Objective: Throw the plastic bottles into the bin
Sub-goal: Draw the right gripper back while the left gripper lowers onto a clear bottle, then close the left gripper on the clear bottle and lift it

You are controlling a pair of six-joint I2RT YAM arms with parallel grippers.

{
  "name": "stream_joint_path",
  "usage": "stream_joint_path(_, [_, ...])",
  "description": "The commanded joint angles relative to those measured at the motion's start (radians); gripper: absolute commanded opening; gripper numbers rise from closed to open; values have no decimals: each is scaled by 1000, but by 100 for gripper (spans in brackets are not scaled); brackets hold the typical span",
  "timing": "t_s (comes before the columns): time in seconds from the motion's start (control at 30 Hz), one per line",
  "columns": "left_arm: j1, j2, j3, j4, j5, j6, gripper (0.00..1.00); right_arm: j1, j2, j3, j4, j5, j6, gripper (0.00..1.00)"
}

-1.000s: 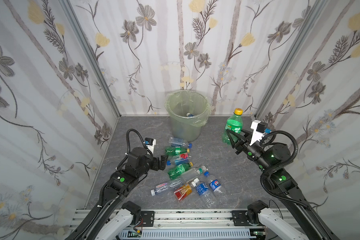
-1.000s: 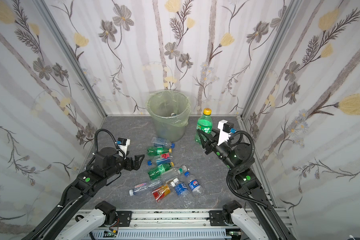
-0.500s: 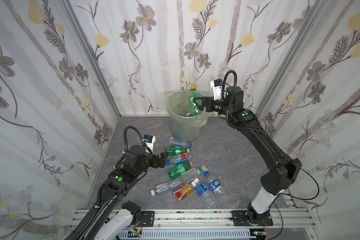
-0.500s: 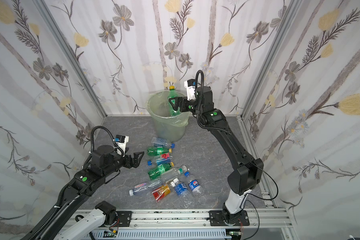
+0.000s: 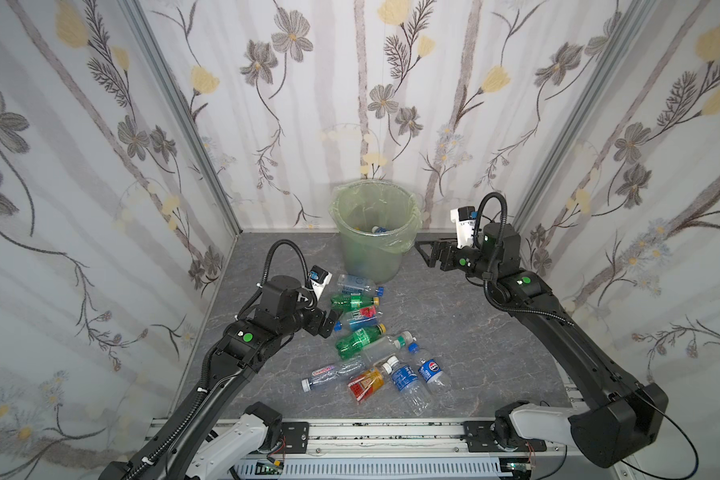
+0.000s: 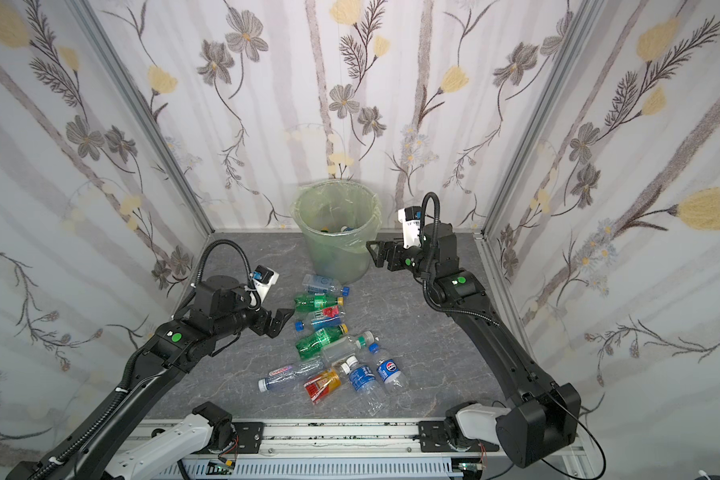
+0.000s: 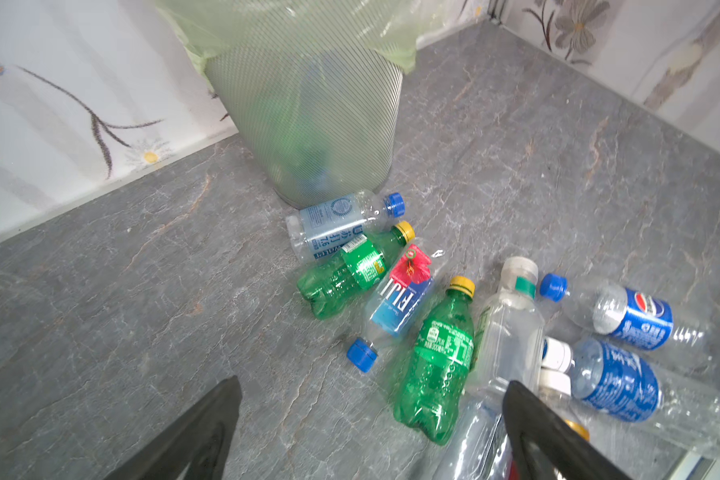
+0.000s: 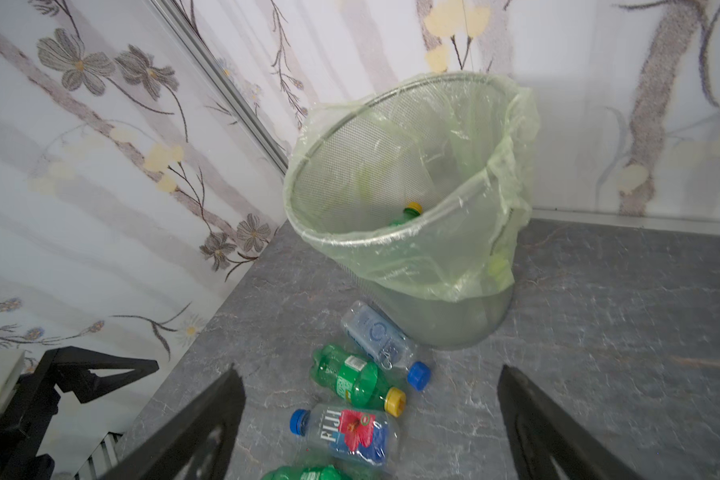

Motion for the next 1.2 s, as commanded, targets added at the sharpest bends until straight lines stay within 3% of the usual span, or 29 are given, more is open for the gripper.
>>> stream_joint_path(0.0, [-10, 13, -5, -113, 21, 173, 100, -23, -65, -109, 58, 38, -2, 96])
stream_joint_path(0.23, [-141, 38, -32, -162, 27, 197, 99, -60, -174, -299, 100, 56, 24, 97])
stream_joint_path(0.33, [-234, 63, -57, -186, -27, 198, 99, -71, -194, -342, 114, 56, 28, 97])
stream_joint_path(0.57, [-355, 176, -139, -197, -148, 229, 94, -91, -201, -376, 118, 50, 23, 97])
stream_joint_path(1.17, [-434, 384, -190, -179, -207, 138, 86, -108, -225, -399, 129, 15, 29, 98])
